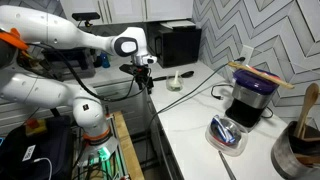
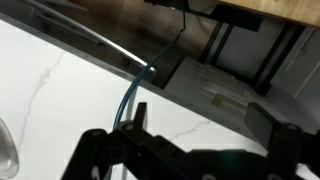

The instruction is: Move the spoon from the container to the utensil holder

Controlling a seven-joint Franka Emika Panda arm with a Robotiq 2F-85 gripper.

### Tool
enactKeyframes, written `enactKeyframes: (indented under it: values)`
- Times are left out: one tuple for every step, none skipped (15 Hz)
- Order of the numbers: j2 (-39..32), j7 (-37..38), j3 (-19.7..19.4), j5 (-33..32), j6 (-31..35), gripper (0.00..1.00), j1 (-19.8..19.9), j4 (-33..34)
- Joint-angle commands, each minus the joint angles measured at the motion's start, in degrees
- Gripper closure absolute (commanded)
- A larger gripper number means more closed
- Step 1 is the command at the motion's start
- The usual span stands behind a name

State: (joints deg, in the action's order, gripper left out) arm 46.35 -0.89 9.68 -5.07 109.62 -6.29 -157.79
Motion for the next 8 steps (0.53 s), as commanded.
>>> enactKeyframes:
  values:
    - [-0.2, 0.5, -0.7, -0.5, -0.2, 0.00, -0.8, -0.1]
    - [-0.3, 0.5, -0.7, -0.5, -0.2, 0.00, -0.8, -0.2]
    - [-0.4, 0.5, -0.7, -0.5, -0.2, 0.00, -0.8, -0.2]
    - [-0.4, 0.5, -0.7, -0.5, -0.2, 0.00, -0.8, -0.2]
    - [-0.4, 0.5, -0.7, -0.5, -0.2, 0.00, -0.8, -0.2]
    - [-0.4, 0.5, -0.7, -0.5, -0.2, 0.00, -0.8, -0.2]
    - [-1.0, 2.6, -0.5, 0.3, 2.0, 0.00, -0.3, 0.4]
    - [-1.8, 4.5, 0.3, -0.4, 4.7, 0.00, 0.5, 1.8]
